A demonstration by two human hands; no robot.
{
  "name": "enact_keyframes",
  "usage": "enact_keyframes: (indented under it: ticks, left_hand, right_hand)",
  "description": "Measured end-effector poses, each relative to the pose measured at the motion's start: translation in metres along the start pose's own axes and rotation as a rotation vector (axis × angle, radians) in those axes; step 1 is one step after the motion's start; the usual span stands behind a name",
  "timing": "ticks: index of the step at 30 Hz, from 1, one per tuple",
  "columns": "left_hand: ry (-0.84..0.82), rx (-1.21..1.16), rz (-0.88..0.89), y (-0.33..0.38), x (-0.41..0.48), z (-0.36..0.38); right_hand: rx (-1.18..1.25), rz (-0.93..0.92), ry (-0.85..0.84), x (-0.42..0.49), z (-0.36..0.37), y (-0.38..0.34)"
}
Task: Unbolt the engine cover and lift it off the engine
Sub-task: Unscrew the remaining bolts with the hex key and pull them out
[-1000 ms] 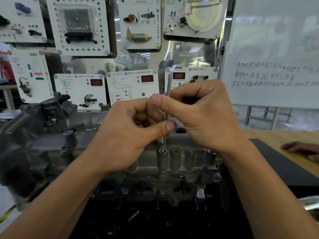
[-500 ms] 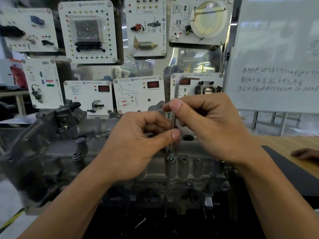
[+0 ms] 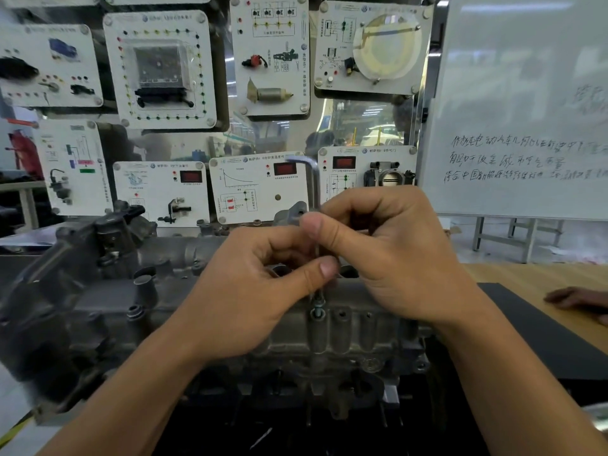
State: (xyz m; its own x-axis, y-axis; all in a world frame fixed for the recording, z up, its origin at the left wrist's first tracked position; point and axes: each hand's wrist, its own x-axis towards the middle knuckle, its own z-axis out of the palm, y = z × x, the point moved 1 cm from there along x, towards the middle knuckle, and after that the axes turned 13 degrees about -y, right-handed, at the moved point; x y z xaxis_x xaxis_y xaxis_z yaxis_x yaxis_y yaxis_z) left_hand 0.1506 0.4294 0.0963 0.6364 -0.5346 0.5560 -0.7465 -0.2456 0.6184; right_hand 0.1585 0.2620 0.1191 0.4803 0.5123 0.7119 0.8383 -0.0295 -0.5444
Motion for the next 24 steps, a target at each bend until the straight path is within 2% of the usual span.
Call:
enact_keyframes:
  ticks: [4, 11, 20, 24]
  left_hand:
    - [-0.09, -0.018, 0.053, 0.004, -0.003, -0.001]
    - [0.02, -0.01, 0.047, 0.001, 0.001, 0.001]
    - [0.099, 0.049, 0.029, 0.002, 0.006, 0.004]
    - [-0.054, -0.012, 0.046, 0.0, 0.0, -0.001]
  right_hand:
    - [0.046, 0.034, -0.084, -0.001, 0.002, -0.002]
    - [-0.043, -0.002, -0.066, -0.001, 0.0, -0.004]
    - [-0.015, 0.019, 0.132, 0.0, 0.0, -0.002]
    - [0.052, -0.016, 0.033, -0.001, 0.0, -0.003]
